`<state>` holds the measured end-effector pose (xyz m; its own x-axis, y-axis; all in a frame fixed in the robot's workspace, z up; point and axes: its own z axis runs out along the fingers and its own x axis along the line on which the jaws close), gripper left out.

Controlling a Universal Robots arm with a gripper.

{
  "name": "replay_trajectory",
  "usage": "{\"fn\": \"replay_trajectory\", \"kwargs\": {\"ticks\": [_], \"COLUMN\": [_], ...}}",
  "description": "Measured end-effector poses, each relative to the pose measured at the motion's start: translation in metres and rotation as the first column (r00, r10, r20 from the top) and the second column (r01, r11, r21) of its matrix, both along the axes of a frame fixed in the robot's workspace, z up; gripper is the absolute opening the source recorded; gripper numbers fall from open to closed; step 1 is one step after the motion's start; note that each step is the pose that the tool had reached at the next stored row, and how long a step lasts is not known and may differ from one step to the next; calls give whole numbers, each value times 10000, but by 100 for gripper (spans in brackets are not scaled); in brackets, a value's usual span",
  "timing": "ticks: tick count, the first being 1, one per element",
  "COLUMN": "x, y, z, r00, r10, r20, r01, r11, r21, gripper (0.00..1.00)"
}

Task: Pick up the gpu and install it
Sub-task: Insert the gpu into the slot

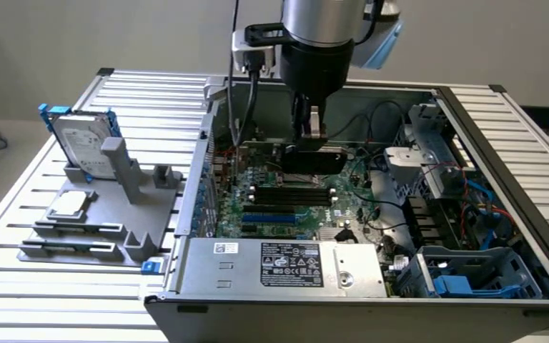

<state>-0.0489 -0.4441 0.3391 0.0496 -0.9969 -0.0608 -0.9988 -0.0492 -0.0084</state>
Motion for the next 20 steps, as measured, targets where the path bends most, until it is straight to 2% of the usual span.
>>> {"fn": "replay_trajectory", "kwargs": {"ticks": [4, 8, 9, 15, 18, 20], "x": [-14, -53, -61, -80, -83, -87], "y": [-1, 0, 0, -5, -27, -59], "z": [-21, -72, -78, -85, -90, -99], "r00": [10000, 9999, 9998, 9998, 9998, 9998], "r10": [-1, -1, -1, -4, -6, -5], "r20": [14, 165, 187, 199, 198, 199], "r01": [1, 1, 1, 4, 6, 5], "r11": [10000, 10000, 10000, 10000, 10000, 10000], "r21": [2, 2, 1, 3, 1, 1], "gripper": [26, 26, 26, 26, 26, 26]}}
